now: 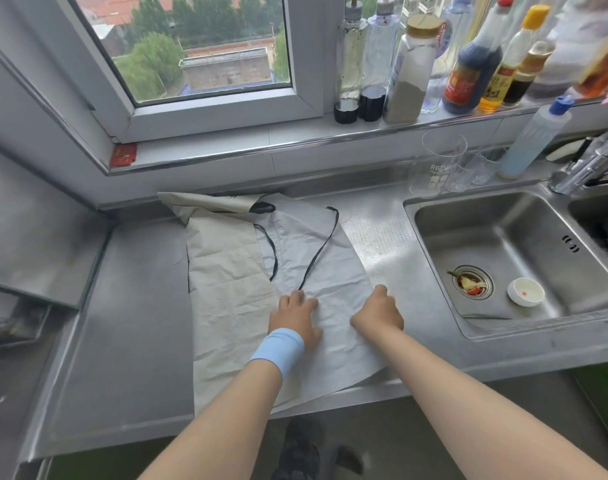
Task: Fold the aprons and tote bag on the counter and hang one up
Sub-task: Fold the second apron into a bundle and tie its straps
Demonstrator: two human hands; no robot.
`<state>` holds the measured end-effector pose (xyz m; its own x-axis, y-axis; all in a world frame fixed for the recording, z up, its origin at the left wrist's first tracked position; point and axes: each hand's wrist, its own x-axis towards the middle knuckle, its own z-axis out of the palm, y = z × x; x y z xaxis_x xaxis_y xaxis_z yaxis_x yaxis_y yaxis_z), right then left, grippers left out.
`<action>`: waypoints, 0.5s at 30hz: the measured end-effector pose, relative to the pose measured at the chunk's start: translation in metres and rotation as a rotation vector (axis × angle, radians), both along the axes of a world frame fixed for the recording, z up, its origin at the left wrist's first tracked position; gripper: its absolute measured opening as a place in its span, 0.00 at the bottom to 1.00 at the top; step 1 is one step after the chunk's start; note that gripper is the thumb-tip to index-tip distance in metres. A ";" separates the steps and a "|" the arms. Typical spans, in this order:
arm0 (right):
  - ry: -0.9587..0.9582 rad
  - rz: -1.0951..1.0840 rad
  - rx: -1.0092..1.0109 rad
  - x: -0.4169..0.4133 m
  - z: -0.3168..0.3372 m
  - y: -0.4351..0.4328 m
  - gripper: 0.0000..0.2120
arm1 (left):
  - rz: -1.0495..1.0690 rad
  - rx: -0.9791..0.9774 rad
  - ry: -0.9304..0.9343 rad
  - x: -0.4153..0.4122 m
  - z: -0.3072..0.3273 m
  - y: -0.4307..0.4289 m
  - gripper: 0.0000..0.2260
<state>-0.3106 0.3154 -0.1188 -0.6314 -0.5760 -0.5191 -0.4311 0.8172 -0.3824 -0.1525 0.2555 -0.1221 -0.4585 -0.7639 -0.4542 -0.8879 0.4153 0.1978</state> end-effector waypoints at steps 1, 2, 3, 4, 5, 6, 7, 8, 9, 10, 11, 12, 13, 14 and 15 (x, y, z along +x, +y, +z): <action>-0.018 0.003 0.008 -0.003 0.000 -0.001 0.22 | 0.006 0.004 0.006 0.000 -0.001 -0.001 0.25; -0.046 0.014 0.007 -0.006 0.001 -0.001 0.20 | 0.011 0.005 0.016 0.001 -0.001 -0.002 0.25; -0.085 0.035 -0.014 -0.008 0.003 -0.002 0.18 | 0.013 0.020 0.033 0.003 -0.001 -0.005 0.24; -0.140 0.060 -0.046 -0.011 0.008 -0.003 0.17 | 0.022 0.051 0.069 0.004 0.001 -0.009 0.24; -0.197 0.090 -0.088 -0.013 0.012 -0.005 0.16 | 0.052 0.093 0.125 0.006 0.005 -0.013 0.24; -0.259 0.122 -0.136 -0.013 0.021 -0.008 0.16 | 0.104 0.140 0.196 0.008 0.009 -0.017 0.24; -0.310 0.156 -0.170 -0.012 0.029 -0.012 0.15 | 0.172 0.169 0.284 0.009 0.015 -0.021 0.23; -0.342 0.203 -0.204 -0.009 0.039 -0.017 0.12 | 0.247 0.178 0.374 0.011 0.025 -0.025 0.21; -0.346 0.248 -0.217 -0.004 0.047 -0.023 0.06 | 0.325 0.193 0.463 0.013 0.035 -0.028 0.17; -0.357 0.292 -0.237 0.003 0.058 -0.028 0.02 | 0.420 0.238 0.566 0.015 0.046 -0.031 0.13; -0.363 0.333 -0.255 0.010 0.065 -0.035 0.05 | 0.546 0.335 0.687 0.017 0.059 -0.034 0.09; -0.384 0.380 -0.283 0.019 0.074 -0.040 0.06 | 0.685 0.476 0.799 0.021 0.073 -0.036 0.08; -0.395 0.425 -0.292 0.029 0.078 -0.047 0.05 | 0.806 0.617 0.876 0.026 0.084 -0.038 0.10; -0.419 0.489 -0.308 0.040 0.085 -0.051 0.06 | 0.877 0.711 0.908 0.034 0.093 -0.042 0.15; -0.425 0.567 -0.311 0.052 0.088 -0.057 0.08 | 0.914 0.756 0.895 0.043 0.100 -0.045 0.20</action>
<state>-0.2587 0.2579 -0.0312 0.0208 -0.9106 -0.4128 -0.5163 0.3438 -0.7844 -0.1091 0.2105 -0.0225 -0.2962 -0.6518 -0.6982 -0.2484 -0.6533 0.7152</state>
